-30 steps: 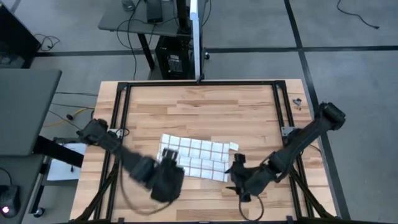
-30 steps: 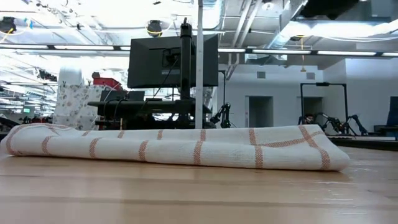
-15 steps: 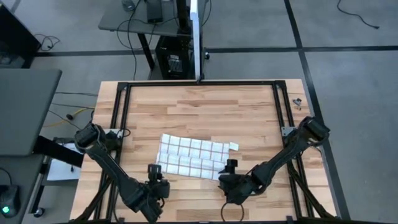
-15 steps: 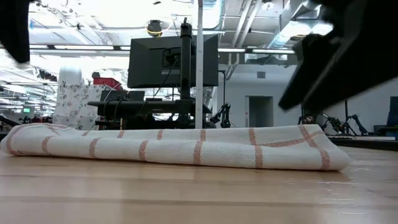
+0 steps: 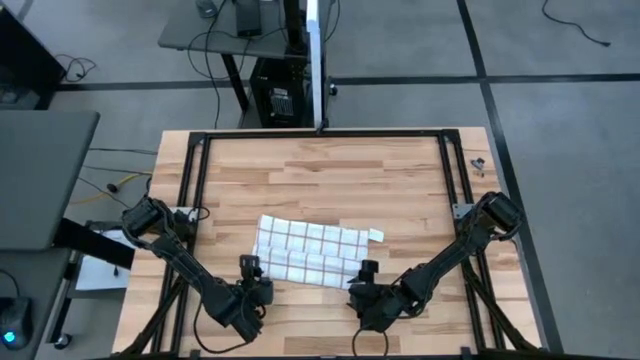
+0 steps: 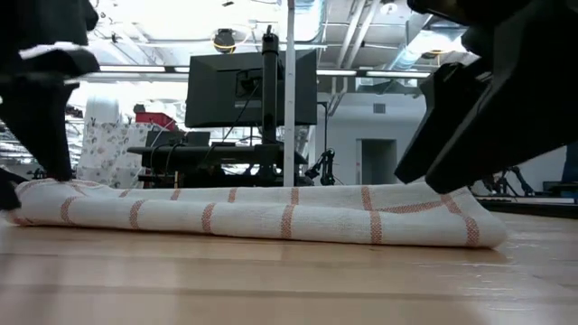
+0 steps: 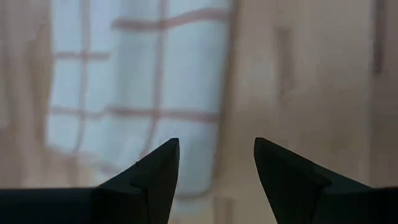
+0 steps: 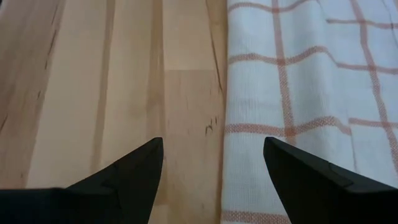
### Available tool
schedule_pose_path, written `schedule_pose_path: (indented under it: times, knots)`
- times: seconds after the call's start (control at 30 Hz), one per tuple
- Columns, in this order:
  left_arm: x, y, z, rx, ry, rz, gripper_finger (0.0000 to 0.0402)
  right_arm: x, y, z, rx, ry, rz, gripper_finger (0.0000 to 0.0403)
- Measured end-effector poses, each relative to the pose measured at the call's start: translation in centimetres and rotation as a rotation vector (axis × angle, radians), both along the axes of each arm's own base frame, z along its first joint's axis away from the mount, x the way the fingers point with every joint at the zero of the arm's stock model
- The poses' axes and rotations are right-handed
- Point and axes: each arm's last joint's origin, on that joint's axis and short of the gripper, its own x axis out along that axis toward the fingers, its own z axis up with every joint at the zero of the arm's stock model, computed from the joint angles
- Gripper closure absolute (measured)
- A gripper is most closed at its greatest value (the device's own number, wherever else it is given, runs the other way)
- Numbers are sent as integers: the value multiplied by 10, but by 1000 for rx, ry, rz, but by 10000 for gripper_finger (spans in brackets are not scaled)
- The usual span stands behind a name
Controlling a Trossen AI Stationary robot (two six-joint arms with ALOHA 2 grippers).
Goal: Roll towel
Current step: Roll the white towel
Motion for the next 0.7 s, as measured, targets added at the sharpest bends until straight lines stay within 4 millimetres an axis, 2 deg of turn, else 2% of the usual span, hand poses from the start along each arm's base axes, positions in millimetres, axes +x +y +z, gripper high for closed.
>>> schedule_pose_path:
  times: [0.23, 0.4, 0.53, 0.7]
  knots:
    - [-1, 13, -15, 26, -16, 70, 211, 3, 6, 3, 16, -52, 42, 133]
    - [3, 17, -16, 19, -22, 77, 211, 2, 10, -9, -87, -25, 120, 133]
    - [4, 16, -17, 10, -34, 84, 211, 4, 3, -14, -214, 16, 60, 133]
    - [4, 16, -17, 5, -39, 95, 211, 8, -7, -16, -250, 51, 27, 133]
